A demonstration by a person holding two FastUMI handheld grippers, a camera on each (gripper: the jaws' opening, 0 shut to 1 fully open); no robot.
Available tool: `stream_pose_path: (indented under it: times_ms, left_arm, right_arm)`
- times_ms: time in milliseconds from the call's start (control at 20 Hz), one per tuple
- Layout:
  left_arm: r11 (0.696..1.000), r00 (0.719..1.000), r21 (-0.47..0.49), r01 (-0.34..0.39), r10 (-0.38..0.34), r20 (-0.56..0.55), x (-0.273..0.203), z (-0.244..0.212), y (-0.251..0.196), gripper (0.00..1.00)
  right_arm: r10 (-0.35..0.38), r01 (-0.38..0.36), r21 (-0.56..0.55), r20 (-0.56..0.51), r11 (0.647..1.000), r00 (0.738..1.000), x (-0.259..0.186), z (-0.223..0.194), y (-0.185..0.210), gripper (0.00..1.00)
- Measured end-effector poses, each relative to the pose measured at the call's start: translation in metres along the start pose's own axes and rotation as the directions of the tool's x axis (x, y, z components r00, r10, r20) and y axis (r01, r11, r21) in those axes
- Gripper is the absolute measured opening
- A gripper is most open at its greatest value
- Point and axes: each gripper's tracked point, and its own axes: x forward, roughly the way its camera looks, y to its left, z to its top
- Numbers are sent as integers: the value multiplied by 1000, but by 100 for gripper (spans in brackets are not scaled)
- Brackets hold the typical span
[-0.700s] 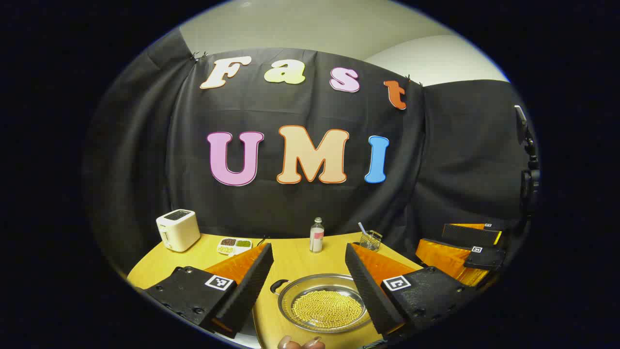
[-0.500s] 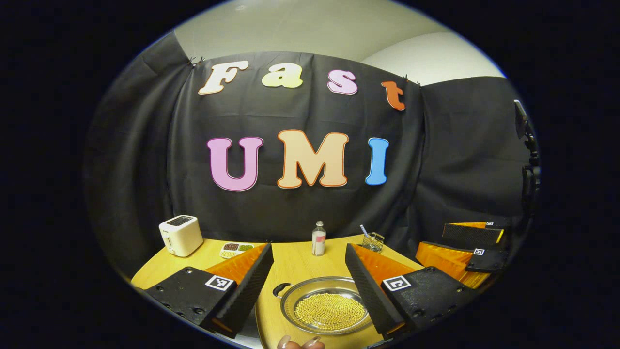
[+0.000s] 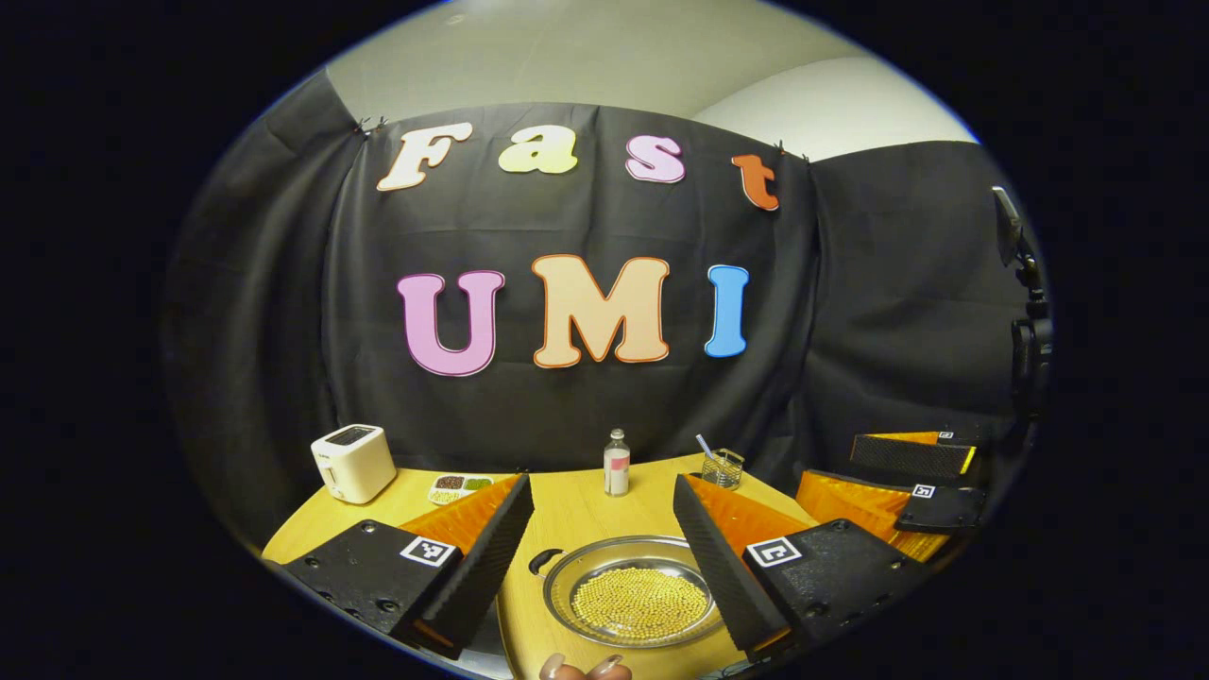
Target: First push the handle of the pot to place it horizontally, then grasp the pot with both hands and set it on the induction cooktop.
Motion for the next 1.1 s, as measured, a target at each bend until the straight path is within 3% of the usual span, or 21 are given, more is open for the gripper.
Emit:
stream_pose_path:
  times_ms: [600,1100]
  left_arm:
    - [1000,1000,0,11,-11,-23,1,-9,0,96]
    - [1000,999,-3,-20,20,-42,1,-16,9,96]
  right_arm:
    - [-15,15,13,-20,1000,1000,-2,-8,-1,94]
    - [-16,16,0,-37,1000,999,4,-14,-3,94]
